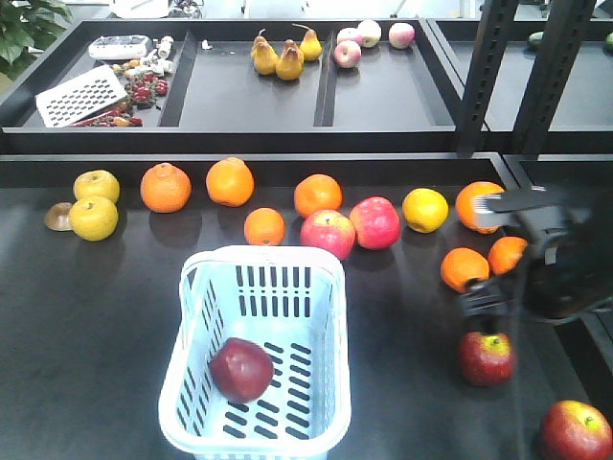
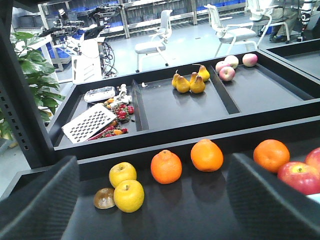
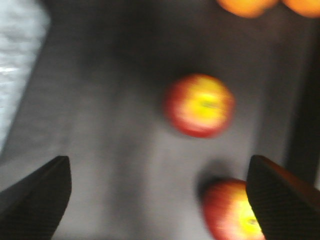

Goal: Pick three apples into basket with both arms
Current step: 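Move the right gripper back to the next red apple and grasp it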

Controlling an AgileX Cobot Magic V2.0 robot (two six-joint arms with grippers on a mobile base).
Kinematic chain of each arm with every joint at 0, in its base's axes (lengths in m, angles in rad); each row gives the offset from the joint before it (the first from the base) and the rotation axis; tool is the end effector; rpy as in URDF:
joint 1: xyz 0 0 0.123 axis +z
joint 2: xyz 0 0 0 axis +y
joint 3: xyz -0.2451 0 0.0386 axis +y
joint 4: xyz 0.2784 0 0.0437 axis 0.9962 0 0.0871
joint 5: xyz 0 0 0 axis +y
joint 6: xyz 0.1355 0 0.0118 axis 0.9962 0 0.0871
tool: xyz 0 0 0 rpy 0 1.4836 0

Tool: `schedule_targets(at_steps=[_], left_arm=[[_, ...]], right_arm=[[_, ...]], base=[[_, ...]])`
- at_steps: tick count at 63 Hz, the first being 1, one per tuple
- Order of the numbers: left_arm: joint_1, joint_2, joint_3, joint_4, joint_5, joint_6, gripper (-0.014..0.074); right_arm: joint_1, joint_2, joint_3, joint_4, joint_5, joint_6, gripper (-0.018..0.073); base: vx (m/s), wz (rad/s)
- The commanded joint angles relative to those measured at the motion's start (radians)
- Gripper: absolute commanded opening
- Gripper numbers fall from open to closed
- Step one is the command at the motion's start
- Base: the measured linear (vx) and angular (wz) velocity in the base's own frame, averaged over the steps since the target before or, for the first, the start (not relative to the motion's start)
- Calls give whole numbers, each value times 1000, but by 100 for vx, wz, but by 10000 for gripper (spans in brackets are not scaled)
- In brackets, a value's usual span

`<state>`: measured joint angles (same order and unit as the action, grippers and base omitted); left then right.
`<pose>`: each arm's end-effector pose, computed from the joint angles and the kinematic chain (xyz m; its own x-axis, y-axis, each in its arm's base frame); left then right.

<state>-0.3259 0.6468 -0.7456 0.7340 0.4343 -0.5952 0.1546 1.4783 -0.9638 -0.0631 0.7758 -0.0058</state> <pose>0.2297 -0.0371 0.3535 -0.1331 0.1367 -0.9816 0.0553 0.9899 0.1303 0.3256 0.0447 0.1449 -0.9135 -0.1938 -0.3578 -0.1848 0.9810 -0.0595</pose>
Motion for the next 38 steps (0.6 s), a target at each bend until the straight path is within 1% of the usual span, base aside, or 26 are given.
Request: schedule_targets(at_steps=[1,7,14,20,38], left_arm=[[2,-2,-24,20,-50,-12,572],[2,-2,-24,20,-50,-12,572],[2,-2,-24,20,-50,-12,572],[2,-2,-24,20,-50,-12,572],[2,-2,-24,20,-50,-12,572]], right_arm=[[-95,34,-28,39,-66,-56,658],[-136,101,-28,78,-112,-91,652],[-132,176,-28,99,-151,-127,648],[-132,224,-29,144,-200,-159,644],[-132,319,-31,140,-320,-159,634]], base=[[0,0],[0,0],[0,0],[0,0],[0,0]])
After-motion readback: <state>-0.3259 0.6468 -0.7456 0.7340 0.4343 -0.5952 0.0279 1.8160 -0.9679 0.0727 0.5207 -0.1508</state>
